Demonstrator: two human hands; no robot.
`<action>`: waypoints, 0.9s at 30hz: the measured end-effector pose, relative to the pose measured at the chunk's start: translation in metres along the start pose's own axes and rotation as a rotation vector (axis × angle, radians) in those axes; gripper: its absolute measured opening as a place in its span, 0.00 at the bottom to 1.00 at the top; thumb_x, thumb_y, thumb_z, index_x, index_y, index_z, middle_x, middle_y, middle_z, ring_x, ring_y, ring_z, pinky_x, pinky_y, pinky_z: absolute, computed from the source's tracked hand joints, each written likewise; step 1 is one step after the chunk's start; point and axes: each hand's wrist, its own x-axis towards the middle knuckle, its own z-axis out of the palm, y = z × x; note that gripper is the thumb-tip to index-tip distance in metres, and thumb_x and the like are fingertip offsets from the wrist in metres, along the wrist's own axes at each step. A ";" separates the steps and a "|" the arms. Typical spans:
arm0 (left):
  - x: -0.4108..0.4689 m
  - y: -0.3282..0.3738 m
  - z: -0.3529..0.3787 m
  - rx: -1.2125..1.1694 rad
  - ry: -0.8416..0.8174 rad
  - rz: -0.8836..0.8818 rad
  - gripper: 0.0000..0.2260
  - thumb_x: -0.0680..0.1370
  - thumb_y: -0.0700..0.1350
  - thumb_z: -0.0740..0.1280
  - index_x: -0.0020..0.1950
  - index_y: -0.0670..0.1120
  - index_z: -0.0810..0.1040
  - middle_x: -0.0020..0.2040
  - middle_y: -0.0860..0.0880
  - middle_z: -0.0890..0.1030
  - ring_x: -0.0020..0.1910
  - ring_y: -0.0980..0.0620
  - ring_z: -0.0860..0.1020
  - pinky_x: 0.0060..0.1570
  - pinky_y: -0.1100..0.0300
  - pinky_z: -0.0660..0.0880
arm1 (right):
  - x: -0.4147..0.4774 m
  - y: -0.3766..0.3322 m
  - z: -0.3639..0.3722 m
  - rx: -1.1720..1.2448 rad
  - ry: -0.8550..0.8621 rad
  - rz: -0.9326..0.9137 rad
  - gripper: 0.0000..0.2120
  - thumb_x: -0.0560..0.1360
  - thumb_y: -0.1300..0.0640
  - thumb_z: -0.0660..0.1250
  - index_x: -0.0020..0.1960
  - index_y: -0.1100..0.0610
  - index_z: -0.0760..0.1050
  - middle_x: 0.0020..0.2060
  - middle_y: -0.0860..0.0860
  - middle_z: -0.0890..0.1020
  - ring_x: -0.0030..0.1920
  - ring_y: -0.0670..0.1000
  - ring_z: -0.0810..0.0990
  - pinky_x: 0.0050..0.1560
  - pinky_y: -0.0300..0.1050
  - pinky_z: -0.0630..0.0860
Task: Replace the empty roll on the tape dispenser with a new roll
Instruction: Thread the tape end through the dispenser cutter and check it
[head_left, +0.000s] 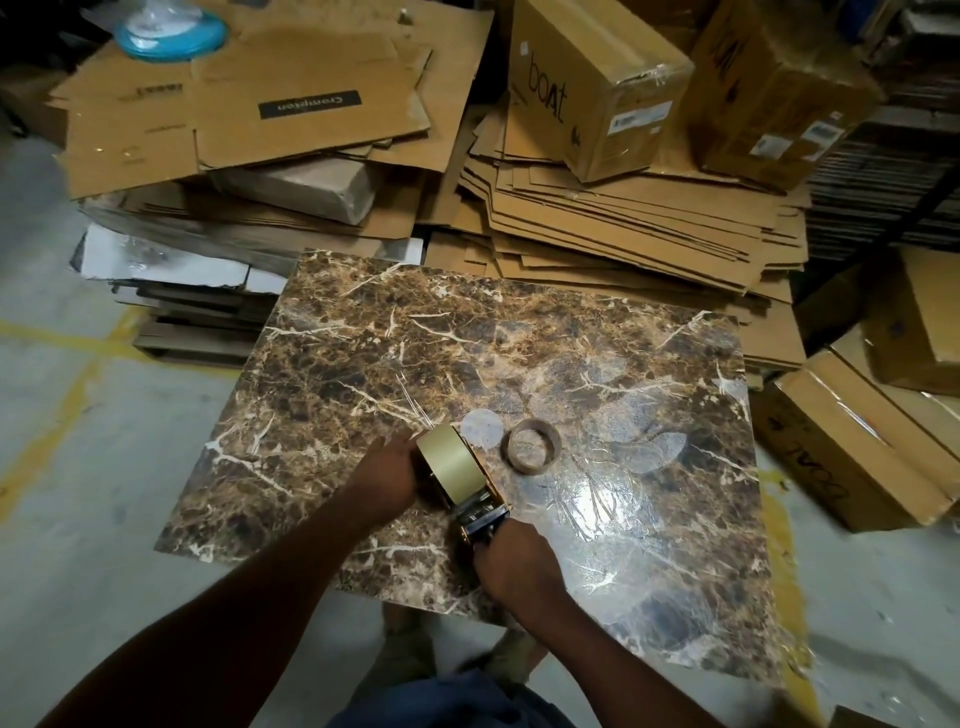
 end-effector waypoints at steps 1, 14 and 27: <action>0.000 -0.002 0.002 0.004 -0.002 0.003 0.28 0.79 0.45 0.64 0.80 0.49 0.66 0.81 0.47 0.66 0.81 0.44 0.60 0.77 0.41 0.62 | -0.001 0.001 0.000 -0.002 -0.006 0.001 0.16 0.78 0.49 0.63 0.57 0.59 0.80 0.55 0.57 0.84 0.57 0.58 0.83 0.55 0.47 0.78; 0.018 -0.016 0.034 -0.090 -0.072 0.029 0.35 0.81 0.56 0.56 0.85 0.53 0.46 0.86 0.50 0.46 0.85 0.45 0.46 0.83 0.41 0.47 | -0.023 0.012 0.004 -0.101 -0.043 0.043 0.18 0.79 0.48 0.60 0.61 0.59 0.77 0.59 0.58 0.82 0.60 0.58 0.81 0.59 0.47 0.76; 0.012 -0.016 0.037 0.134 -0.014 0.140 0.29 0.83 0.52 0.56 0.84 0.48 0.56 0.86 0.45 0.43 0.85 0.44 0.46 0.80 0.37 0.43 | -0.027 -0.011 -0.018 -0.152 -0.137 0.038 0.17 0.82 0.55 0.58 0.65 0.63 0.76 0.64 0.60 0.80 0.66 0.60 0.78 0.63 0.48 0.75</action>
